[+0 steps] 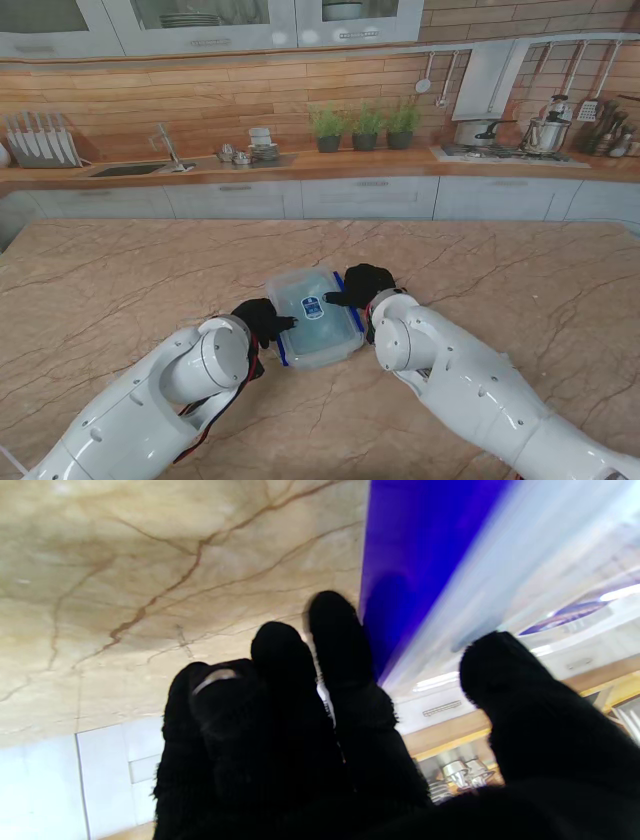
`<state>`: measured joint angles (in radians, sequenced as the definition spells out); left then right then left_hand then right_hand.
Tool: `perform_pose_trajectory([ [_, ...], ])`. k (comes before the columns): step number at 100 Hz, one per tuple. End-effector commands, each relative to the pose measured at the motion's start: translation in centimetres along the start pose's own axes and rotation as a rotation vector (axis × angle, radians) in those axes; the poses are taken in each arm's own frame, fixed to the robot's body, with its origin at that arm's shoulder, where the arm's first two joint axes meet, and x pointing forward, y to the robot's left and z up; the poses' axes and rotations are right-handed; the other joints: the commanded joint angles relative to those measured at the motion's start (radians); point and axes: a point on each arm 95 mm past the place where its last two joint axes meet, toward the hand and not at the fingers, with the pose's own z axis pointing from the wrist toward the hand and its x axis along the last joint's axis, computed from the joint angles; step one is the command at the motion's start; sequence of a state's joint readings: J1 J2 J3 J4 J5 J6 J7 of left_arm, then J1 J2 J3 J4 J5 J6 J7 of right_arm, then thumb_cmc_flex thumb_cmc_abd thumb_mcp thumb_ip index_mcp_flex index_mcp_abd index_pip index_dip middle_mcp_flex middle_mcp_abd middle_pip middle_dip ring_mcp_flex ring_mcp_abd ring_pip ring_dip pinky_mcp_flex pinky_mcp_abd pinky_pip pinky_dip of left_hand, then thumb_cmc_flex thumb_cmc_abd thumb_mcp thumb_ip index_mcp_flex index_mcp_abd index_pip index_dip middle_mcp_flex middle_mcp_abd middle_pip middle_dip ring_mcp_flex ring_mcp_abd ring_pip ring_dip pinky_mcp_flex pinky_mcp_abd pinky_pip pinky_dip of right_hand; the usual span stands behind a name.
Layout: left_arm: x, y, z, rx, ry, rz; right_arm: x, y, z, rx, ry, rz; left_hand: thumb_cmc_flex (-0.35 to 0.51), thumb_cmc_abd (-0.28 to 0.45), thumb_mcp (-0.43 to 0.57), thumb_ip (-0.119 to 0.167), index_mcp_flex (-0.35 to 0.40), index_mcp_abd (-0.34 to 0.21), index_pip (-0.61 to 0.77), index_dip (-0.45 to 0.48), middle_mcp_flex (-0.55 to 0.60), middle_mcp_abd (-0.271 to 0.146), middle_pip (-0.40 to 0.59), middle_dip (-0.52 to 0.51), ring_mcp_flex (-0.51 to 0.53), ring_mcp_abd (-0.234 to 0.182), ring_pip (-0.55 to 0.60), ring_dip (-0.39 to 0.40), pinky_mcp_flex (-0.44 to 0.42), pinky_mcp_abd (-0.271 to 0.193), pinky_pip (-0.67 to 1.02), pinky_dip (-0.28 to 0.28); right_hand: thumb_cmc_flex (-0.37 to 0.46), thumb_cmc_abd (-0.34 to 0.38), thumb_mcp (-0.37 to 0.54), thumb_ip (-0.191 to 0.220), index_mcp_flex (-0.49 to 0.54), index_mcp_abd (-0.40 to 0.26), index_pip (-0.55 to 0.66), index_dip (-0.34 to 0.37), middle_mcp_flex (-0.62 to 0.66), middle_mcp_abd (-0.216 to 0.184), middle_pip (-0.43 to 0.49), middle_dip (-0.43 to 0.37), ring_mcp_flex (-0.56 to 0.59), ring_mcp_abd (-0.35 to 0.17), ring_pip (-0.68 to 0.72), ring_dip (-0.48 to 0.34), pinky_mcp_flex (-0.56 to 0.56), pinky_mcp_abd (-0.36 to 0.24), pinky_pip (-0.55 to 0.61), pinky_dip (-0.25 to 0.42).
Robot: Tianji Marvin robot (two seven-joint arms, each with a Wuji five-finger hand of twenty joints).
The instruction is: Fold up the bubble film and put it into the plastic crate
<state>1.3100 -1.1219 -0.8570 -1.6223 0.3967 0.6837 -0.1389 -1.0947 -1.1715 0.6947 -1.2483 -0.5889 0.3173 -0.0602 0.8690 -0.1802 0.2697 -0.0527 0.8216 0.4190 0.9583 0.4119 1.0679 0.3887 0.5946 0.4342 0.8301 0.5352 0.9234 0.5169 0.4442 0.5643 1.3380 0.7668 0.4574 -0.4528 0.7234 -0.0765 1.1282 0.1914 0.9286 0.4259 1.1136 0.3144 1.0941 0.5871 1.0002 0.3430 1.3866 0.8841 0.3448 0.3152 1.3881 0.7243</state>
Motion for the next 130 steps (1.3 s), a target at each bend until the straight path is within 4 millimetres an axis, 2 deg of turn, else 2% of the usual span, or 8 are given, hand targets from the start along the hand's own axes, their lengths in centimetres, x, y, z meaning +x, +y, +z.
perform_pose_trajectory([
  [1, 0.9, 1.1, -0.2, -0.032, 0.029, -0.008, 1.3, -1.8, -0.3, 0.044, 0.039, 0.008, 0.062, -0.011, 0.032, 0.021, -0.017, -0.154, 0.018, 0.011, 0.005, -0.024, 0.023, 0.01, 0.009, 0.013, 0.018, 0.008, 0.001, -0.014, 0.034, 0.001, 0.13, -0.14, 0.118, 0.054, 0.049, -0.169, 0.052, 0.006, 0.062, 0.069, 0.079, 0.022, 0.036, -0.016, 0.056, 0.022, 0.009, -0.015, 0.042, 0.029],
  [32, 1.5, 1.3, -0.1, -0.021, 0.05, -0.019, 2.3, -1.8, -0.5, 0.036, 0.076, 0.017, 0.055, -0.008, 0.035, 0.019, -0.024, -0.153, 0.009, 0.003, -0.003, -0.019, 0.018, 0.008, 0.002, 0.014, 0.014, 0.006, -0.003, -0.014, 0.031, 0.001, 0.116, -0.137, 0.147, 0.061, 0.057, -0.157, 0.053, 0.021, 0.074, 0.086, 0.112, 0.031, 0.07, -0.022, 0.098, 0.027, 0.04, -0.018, 0.066, 0.036],
  [47, 1.3, 0.9, -0.1, 0.014, 0.051, -0.035, 1.3, -1.5, -0.9, 0.022, 0.016, 0.026, 0.021, 0.026, 0.009, 0.016, -0.029, -0.147, -0.026, -0.01, -0.02, -0.009, 0.005, 0.004, -0.015, 0.024, 0.007, 0.004, -0.016, -0.013, 0.027, 0.001, 0.103, -0.069, 0.073, 0.034, 0.006, -0.165, -0.007, 0.036, 0.017, 0.083, 0.083, 0.026, 0.029, -0.031, 0.062, 0.002, 0.024, -0.023, 0.065, 0.029],
  [54, 1.0, 0.6, -0.1, 0.037, 0.045, -0.044, 0.6, -1.5, -1.0, 0.015, -0.025, 0.034, 0.033, 0.05, -0.051, 0.026, -0.027, -0.145, -0.062, 0.012, -0.028, -0.007, 0.0, 0.004, -0.024, 0.025, 0.004, 0.006, -0.022, -0.013, 0.024, 0.005, 0.084, 0.002, 0.017, 0.049, -0.003, -0.153, -0.076, 0.067, -0.01, 0.088, 0.059, 0.019, 0.005, -0.026, 0.036, -0.014, 0.01, -0.021, 0.061, 0.025],
  [67, 0.5, 0.1, 0.0, 0.086, 0.03, -0.068, -0.4, -1.6, -1.1, -0.007, -0.09, 0.062, 0.036, 0.082, -0.11, 0.031, -0.035, -0.135, -0.11, 0.026, -0.045, 0.006, -0.01, 0.001, -0.044, 0.037, -0.003, 0.009, -0.04, -0.007, 0.018, 0.011, 0.066, 0.045, -0.025, 0.06, -0.022, -0.133, -0.159, 0.105, -0.036, 0.092, 0.02, -0.001, -0.022, -0.013, -0.011, -0.038, -0.001, -0.015, 0.059, 0.024],
  [91, -0.5, -0.7, 0.0, 0.13, -0.002, -0.103, -0.8, -1.9, -1.1, -0.023, -0.14, 0.116, 0.027, 0.111, -0.17, 0.031, -0.07, -0.13, -0.187, 0.021, -0.09, 0.014, -0.034, -0.007, -0.082, 0.044, -0.02, 0.01, -0.074, -0.005, 0.002, 0.011, 0.049, 0.066, -0.064, 0.075, -0.038, -0.113, -0.249, 0.156, -0.023, 0.076, -0.066, -0.065, -0.004, 0.001, -0.137, -0.11, 0.021, -0.013, 0.057, 0.016],
  [118, -1.6, -0.7, 0.2, 0.118, -0.053, -0.12, -0.7, -1.7, -1.3, -0.039, -0.159, 0.15, 0.033, 0.126, -0.215, 0.031, -0.101, -0.124, -0.241, 0.012, -0.124, 0.021, -0.053, -0.013, -0.108, 0.043, -0.035, 0.012, -0.094, -0.008, -0.009, 0.009, 0.046, 0.074, -0.083, 0.077, -0.03, -0.107, -0.253, 0.17, -0.018, 0.083, -0.066, -0.072, 0.002, 0.012, -0.142, -0.117, 0.029, -0.001, 0.055, 0.011],
  [130, -2.0, -0.3, 0.4, 0.103, -0.072, -0.178, -0.8, -1.4, -1.6, -0.057, -0.18, 0.172, 0.039, 0.143, -0.242, 0.031, -0.139, -0.11, -0.297, -0.008, -0.16, 0.024, -0.078, -0.025, -0.151, 0.038, -0.061, 0.01, -0.143, -0.013, -0.038, -0.001, 0.045, 0.078, -0.09, 0.077, -0.028, -0.104, -0.251, 0.177, -0.016, 0.086, -0.061, -0.071, 0.004, 0.015, -0.135, -0.116, 0.03, 0.0, 0.059, 0.01],
])
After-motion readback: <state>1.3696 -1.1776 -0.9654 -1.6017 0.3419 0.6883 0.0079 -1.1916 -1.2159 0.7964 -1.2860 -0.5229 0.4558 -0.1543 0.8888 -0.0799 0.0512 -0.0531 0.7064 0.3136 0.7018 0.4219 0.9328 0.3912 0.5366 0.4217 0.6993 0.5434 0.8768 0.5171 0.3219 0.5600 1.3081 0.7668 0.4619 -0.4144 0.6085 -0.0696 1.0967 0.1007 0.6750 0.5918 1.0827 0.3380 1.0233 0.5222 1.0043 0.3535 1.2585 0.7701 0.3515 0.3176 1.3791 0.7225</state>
